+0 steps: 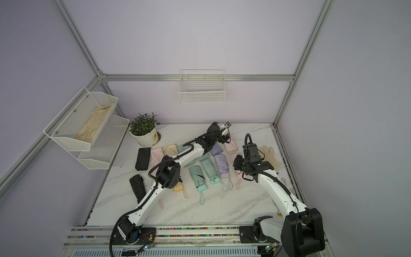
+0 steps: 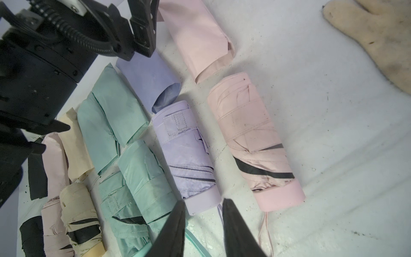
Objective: Take umbrellas out of sleeves
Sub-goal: Place the umbrella sleeve at the center of the board.
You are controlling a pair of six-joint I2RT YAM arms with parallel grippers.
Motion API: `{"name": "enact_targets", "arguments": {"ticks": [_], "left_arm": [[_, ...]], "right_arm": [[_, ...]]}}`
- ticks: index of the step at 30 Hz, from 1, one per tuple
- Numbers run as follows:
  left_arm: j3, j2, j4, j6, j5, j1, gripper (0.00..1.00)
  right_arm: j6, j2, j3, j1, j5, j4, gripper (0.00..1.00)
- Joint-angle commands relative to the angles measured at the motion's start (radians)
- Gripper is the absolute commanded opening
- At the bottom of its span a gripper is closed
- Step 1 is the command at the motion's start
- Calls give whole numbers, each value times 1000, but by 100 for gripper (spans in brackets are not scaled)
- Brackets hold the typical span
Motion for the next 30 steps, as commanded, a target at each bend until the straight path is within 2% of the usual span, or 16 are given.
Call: {"name": "enact_targets", "arguments": {"ticks": [1,4,6,9,13,18,21,30], "left_arm": [[44,-17,53,18,-48,7,100],[7,-53,69,39,-96,6,100],[-72,-112,104,27,-113,7,100],[-200,-206,151,-24,-81,7,100],[-340,-331,158,-124,-93,6,100],[-735,-609,327,-271,-63,0,100],[-924,-759,371,-331,-61,-14,100],[-1324,-1120,342,-422,-179,-54,100]], "right_arm": [[-11,-28,-15,-4,19,-22,32],[-15,-31,-22,-3,32,-23,32],[-16,-27,-25,-3,34,-23,32],[-17,-12,-20,-5,35,-21,32],[-19,0,1,-10,27,-22,32],[-29,14,7,-13,28,-19,33],[-38,29,13,-16,24,-13,33],[-60,89,69,-18,83,6,33]]}}
